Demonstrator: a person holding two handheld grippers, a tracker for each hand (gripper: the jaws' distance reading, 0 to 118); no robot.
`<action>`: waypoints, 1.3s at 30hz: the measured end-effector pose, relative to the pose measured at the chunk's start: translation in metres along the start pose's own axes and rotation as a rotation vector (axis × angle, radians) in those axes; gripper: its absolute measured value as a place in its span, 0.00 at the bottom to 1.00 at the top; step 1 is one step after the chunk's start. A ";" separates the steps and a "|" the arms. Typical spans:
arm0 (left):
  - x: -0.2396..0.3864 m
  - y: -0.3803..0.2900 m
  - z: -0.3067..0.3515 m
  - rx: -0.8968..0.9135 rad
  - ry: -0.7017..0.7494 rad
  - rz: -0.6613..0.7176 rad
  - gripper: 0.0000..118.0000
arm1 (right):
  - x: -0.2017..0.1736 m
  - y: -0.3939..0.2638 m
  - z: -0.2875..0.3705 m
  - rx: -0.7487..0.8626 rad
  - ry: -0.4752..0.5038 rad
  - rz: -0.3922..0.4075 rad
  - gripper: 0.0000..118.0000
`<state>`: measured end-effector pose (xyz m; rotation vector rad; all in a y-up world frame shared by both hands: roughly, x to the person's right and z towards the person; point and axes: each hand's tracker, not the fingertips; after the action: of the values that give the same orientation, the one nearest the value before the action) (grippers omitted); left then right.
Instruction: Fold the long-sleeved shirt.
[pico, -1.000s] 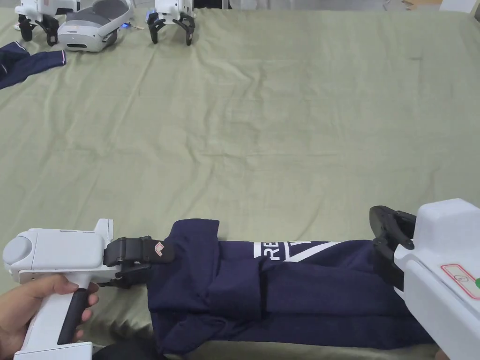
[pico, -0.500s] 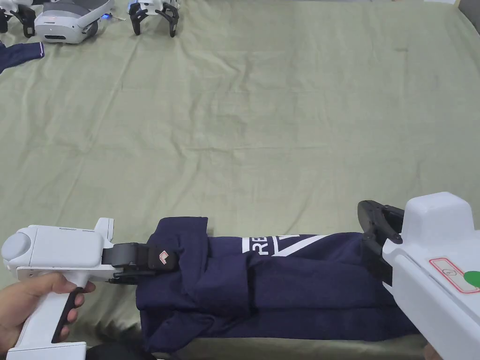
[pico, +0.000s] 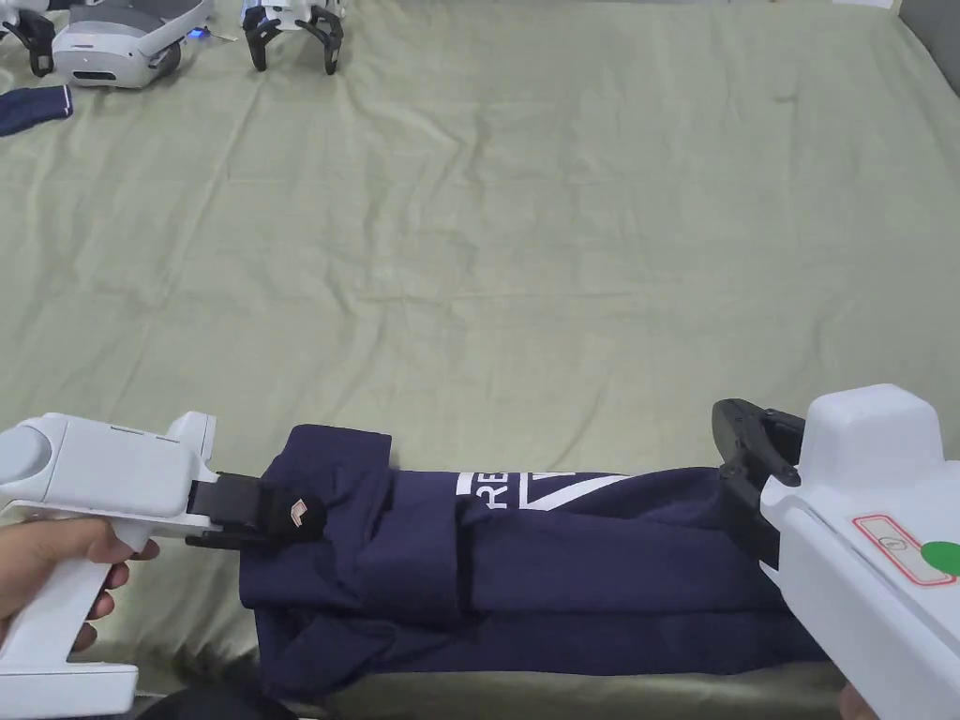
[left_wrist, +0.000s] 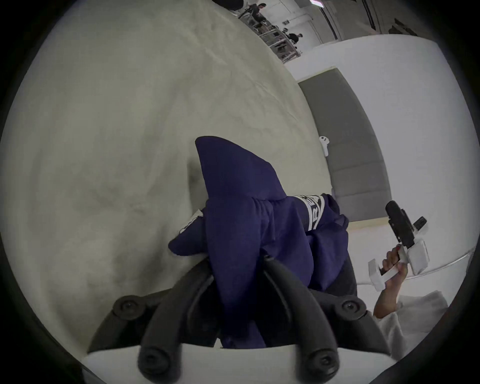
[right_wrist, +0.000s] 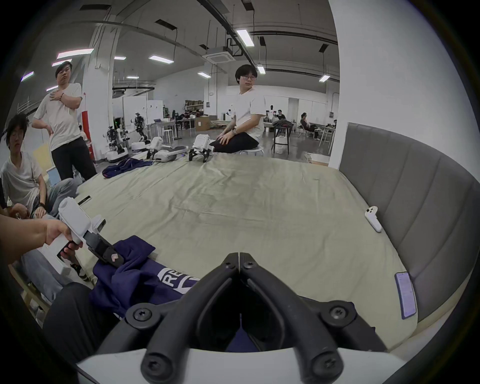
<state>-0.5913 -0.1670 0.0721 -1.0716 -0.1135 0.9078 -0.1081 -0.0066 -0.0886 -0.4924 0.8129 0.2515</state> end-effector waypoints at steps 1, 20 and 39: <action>0.004 0.003 0.005 -0.003 0.019 -0.017 0.17 | 0.000 0.000 0.000 0.000 0.001 -0.004 0.00; 0.020 0.020 0.130 0.049 0.404 -0.036 0.17 | 0.001 -0.003 0.002 0.013 0.032 -0.024 0.00; 0.232 0.012 0.068 -0.012 0.349 -0.166 0.17 | 0.030 0.000 0.020 0.062 -0.005 -0.092 0.00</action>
<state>-0.4814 0.0424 0.0201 -1.1975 0.0820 0.5622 -0.0759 0.0044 -0.0996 -0.4696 0.7890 0.1425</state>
